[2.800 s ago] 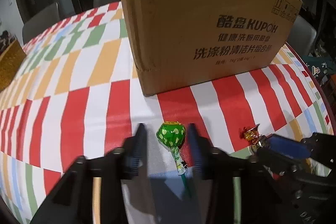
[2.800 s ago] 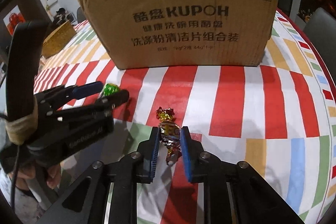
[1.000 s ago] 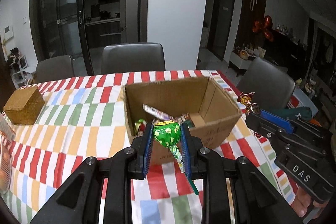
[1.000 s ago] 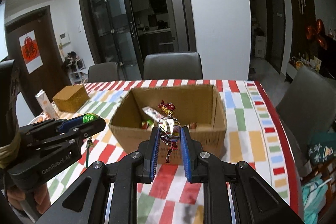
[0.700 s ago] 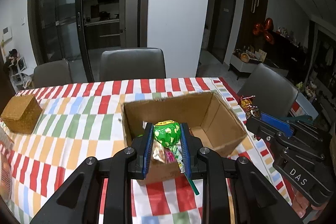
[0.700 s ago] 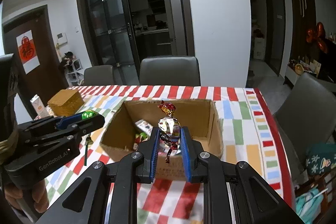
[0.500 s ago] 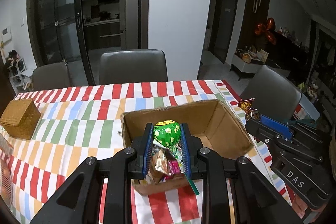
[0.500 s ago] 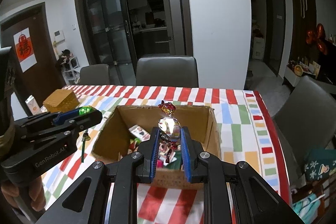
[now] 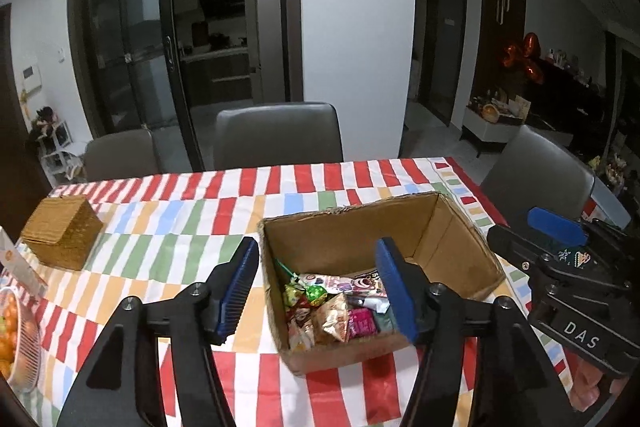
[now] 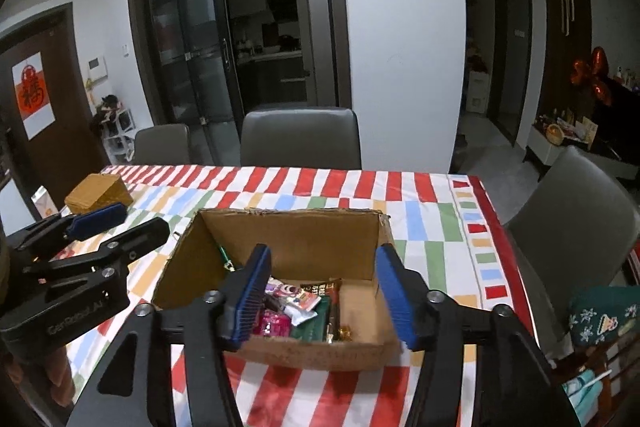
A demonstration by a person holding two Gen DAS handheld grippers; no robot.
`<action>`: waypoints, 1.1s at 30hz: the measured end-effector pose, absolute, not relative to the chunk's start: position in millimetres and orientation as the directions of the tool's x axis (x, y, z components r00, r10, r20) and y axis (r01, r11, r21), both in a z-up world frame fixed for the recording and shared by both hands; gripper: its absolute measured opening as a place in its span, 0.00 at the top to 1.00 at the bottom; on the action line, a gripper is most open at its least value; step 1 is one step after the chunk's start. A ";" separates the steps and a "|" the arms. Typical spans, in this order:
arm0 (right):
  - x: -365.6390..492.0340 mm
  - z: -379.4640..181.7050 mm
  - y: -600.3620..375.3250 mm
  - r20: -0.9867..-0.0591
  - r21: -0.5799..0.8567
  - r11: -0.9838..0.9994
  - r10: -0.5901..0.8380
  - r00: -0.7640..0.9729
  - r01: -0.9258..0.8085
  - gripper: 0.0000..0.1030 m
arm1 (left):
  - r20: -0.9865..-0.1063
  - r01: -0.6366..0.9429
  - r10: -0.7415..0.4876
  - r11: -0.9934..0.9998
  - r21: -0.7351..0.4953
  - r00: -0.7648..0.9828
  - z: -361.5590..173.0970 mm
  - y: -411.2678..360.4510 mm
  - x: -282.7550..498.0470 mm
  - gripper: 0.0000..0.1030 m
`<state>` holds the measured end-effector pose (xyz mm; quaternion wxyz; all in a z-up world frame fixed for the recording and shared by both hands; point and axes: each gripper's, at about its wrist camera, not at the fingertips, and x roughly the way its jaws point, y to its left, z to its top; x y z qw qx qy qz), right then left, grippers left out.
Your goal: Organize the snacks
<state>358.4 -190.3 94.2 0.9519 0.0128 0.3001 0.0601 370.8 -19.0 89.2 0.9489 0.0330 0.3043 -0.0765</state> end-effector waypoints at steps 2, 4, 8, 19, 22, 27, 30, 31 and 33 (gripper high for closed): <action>348.2 95.2 -191.6 -0.562 0.064 0.993 0.118 0.818 -0.099 0.39 | -0.568 0.159 -0.111 0.987 0.037 0.816 90.5 -18.2 354.9 0.37; 333.0 95.3 -193.3 -0.551 0.070 0.993 0.122 0.825 -0.100 0.37 | -0.556 0.159 -0.106 0.986 0.048 0.825 92.1 -17.3 343.4 0.33; 303.5 97.3 -196.1 -0.529 0.079 0.993 0.115 0.841 -0.086 0.30 | -0.541 0.166 -0.106 0.984 0.062 0.834 93.0 -14.9 311.5 0.28; 221.1 106.5 -196.9 -0.453 0.008 0.998 0.060 0.889 -0.063 0.17 | -0.453 0.120 -0.072 0.990 0.078 0.888 95.4 -8.6 232.9 0.08; 204.7 106.0 -193.9 -0.441 -0.023 0.998 0.039 0.897 -0.055 0.14 | -0.441 0.104 -0.059 0.992 0.078 0.895 92.6 -6.6 218.1 0.04; 181.3 98.3 -193.5 -0.443 -0.032 0.998 0.026 0.896 -0.045 0.14 | -0.430 0.084 -0.048 0.994 0.067 0.902 87.9 -4.2 196.5 0.02; 172.1 95.8 -196.9 -0.448 -0.019 0.999 0.029 0.894 -0.041 0.14 | -0.424 0.088 -0.049 0.994 0.072 0.904 87.4 -4.8 184.8 0.02; 170.0 94.9 -197.4 -0.450 -0.018 0.999 0.030 0.893 -0.042 0.14 | -0.421 0.084 -0.045 0.994 0.075 0.906 86.7 -5.4 181.4 0.02; 164.3 93.7 -198.5 -0.451 -0.013 0.999 0.033 0.892 -0.044 0.14 | -0.418 0.083 -0.042 0.993 0.081 0.908 86.6 -6.1 175.6 0.01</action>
